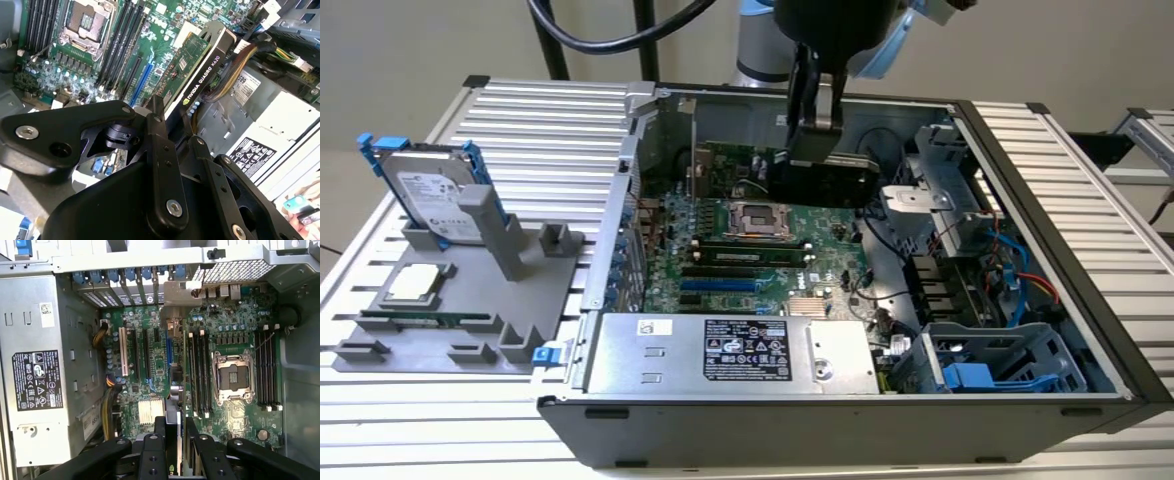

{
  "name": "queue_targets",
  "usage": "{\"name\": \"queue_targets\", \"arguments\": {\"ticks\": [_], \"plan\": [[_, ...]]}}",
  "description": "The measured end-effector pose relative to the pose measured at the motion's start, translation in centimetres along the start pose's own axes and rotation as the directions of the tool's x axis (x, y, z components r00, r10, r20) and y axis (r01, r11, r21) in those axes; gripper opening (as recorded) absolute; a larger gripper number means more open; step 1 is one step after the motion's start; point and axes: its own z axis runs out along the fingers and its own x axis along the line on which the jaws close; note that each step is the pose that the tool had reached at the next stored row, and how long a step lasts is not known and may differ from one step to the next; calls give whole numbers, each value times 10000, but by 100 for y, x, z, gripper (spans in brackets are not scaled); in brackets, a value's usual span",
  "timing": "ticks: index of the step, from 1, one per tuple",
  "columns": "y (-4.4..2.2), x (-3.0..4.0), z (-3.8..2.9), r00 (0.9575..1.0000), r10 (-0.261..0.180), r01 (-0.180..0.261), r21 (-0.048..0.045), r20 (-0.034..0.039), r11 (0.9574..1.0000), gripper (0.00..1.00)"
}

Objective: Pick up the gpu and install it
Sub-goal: 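Insert the gpu into the slot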

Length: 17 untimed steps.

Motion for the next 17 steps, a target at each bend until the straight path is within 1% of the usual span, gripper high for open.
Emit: {"name": "queue_targets", "arguments": {"ticks": [7, 17], "plan": [[0, 1, 27, 10000, 0, 0, 0, 0, 10000, 0], [0, 1, 46, 10000, 1, -1, 0, 0, 10000, 0]]}}
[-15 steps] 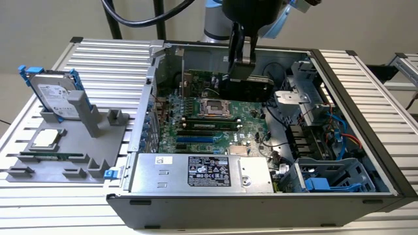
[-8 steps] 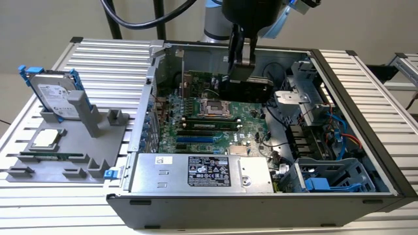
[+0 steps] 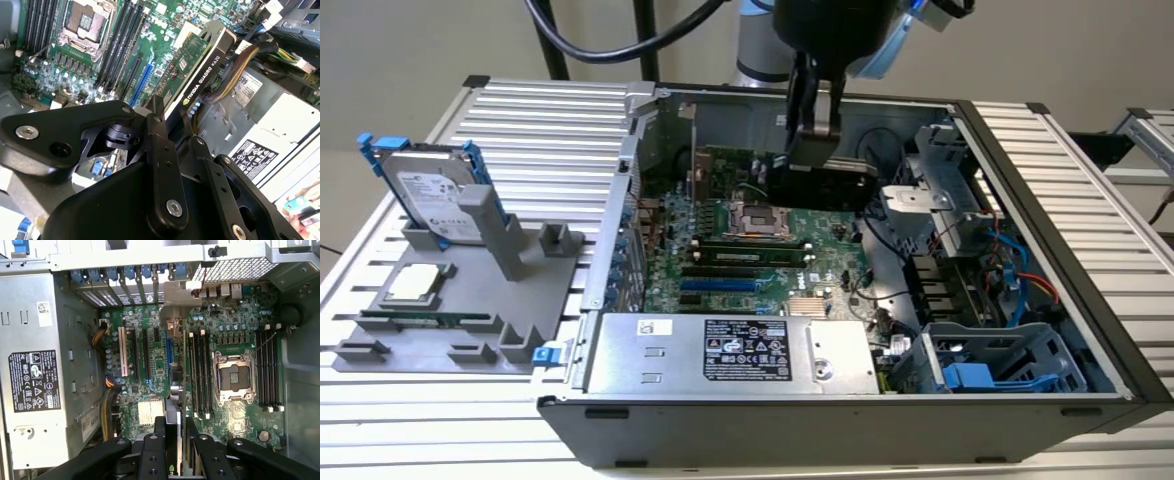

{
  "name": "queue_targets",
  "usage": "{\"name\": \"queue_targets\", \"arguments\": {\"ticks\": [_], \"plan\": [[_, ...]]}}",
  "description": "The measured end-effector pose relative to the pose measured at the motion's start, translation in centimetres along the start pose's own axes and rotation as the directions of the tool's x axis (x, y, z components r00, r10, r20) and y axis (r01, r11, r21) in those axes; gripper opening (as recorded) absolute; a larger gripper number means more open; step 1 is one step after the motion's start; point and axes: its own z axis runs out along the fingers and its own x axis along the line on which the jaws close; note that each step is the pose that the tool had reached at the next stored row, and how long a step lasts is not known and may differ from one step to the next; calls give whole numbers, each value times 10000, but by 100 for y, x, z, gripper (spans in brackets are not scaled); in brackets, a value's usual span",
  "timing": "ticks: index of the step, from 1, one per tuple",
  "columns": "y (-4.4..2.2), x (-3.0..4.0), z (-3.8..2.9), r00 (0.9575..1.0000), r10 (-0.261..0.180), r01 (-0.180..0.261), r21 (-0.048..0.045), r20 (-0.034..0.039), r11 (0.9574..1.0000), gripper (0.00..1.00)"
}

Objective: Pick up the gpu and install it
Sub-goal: 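Insert the gpu into the slot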

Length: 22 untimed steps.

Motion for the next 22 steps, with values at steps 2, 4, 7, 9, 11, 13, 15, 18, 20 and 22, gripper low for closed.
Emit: {"name": "queue_targets", "arguments": {"ticks": [2, 4, 7, 9, 11, 13, 15, 18, 20, 22], "plan": [[0, 0, 4, 10000, -1, 1, 0, -2, 10000, 0], [0, 0, 8, 10000, 0, 0, 0, -1, 10000, 0], [0, 0, 15, 10000, 0, 0, 0, 1, 10000, 0], [0, 0, 17, 10000, -1, 1, 0, -1, 10000, 0], [0, -1, 19, 10000, 0, 0, 0, -1, 10000, 0], [0, -1, 24, 10000, 0, 0, 0, 0, 10000, 0], [0, -1, 30, 10000, 0, 0, 0, 0, 10000, 0], [0, -1, 45, 10000, 0, 0, 0, 0, 10000, 0], [-1, -1, 58, 10000, -1, 1, 0, -2, 10000, 0], [-1, -1, 73, 10000, -1, 1, 0, -2, 10000, 0]]}}
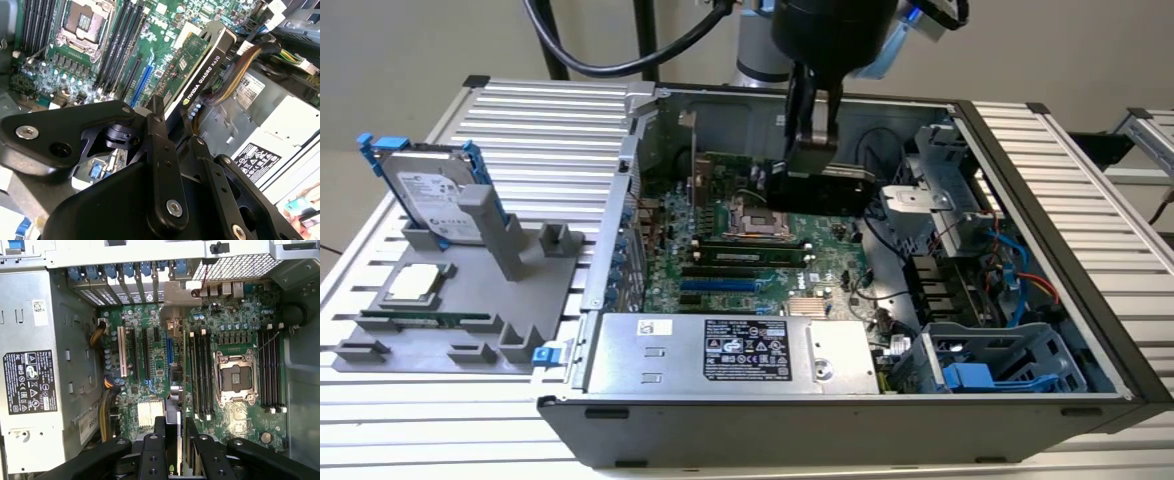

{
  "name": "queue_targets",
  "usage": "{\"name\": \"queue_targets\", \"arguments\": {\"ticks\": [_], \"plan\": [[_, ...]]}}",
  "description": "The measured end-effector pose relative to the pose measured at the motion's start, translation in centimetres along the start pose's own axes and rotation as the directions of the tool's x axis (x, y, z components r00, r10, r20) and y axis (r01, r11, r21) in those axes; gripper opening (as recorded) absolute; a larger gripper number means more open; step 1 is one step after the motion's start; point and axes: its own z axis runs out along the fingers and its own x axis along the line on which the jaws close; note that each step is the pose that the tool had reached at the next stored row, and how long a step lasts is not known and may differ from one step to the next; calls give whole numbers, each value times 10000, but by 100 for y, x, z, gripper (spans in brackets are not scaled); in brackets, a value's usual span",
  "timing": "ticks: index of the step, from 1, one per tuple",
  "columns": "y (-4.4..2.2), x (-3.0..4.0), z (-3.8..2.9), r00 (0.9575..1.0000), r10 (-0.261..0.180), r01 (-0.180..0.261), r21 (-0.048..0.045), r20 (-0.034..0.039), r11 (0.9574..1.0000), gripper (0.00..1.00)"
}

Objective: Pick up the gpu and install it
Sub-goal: 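Insert the gpu into the slot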

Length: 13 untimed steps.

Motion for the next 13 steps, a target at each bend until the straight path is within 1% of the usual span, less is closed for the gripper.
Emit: {"name": "queue_targets", "arguments": {"ticks": [7, 13], "plan": [[1, -10, 61, 10000, 1, -1, 0, -3, 10000, 0], [8, -56, 98, 10000, 1, -1, 1, -4, 10000, 0]]}}
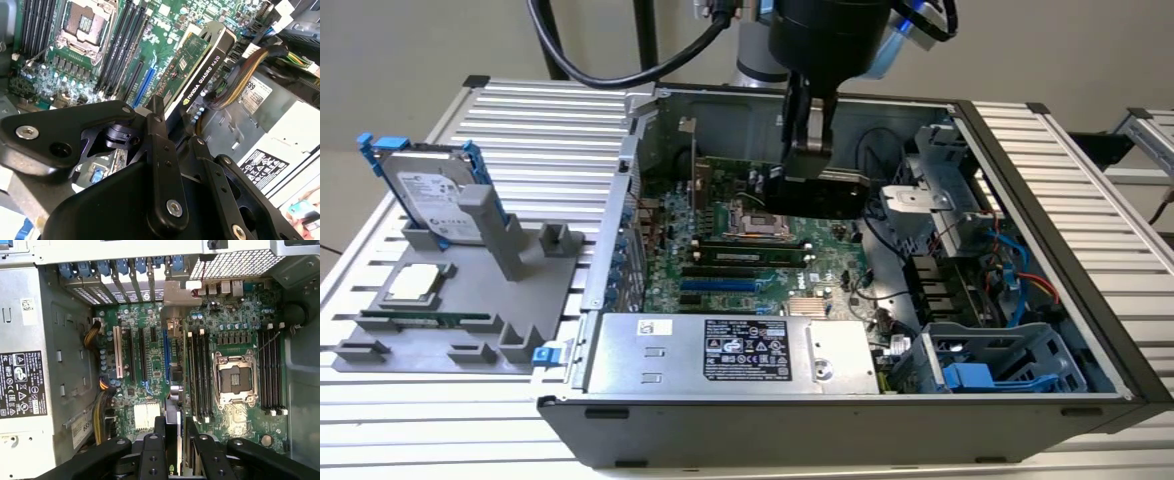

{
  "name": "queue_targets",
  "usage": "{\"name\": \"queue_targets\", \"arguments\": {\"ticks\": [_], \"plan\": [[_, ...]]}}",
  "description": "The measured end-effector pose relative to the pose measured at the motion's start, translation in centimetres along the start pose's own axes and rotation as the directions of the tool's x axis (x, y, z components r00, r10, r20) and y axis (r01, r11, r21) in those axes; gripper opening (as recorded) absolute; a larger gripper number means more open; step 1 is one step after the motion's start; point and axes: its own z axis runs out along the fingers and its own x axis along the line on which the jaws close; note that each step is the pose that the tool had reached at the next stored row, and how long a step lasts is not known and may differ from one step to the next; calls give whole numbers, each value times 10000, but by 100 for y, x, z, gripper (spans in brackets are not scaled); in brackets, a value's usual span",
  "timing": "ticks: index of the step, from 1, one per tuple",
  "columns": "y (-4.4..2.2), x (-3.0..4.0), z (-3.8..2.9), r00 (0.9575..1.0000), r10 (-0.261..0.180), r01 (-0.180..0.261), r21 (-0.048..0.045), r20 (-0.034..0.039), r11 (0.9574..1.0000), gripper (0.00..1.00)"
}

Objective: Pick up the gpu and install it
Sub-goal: 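Insert the gpu into the slot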

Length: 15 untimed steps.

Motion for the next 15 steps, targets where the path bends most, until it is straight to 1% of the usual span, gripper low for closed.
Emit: {"name": "queue_targets", "arguments": {"ticks": [7, 15], "plan": [[5, -30, 39, 10000, -14, 14, 7, -5, 10000, 0], [6, -34, 54, 10000, -39, 39, 6, -8, 10000, 0]]}}
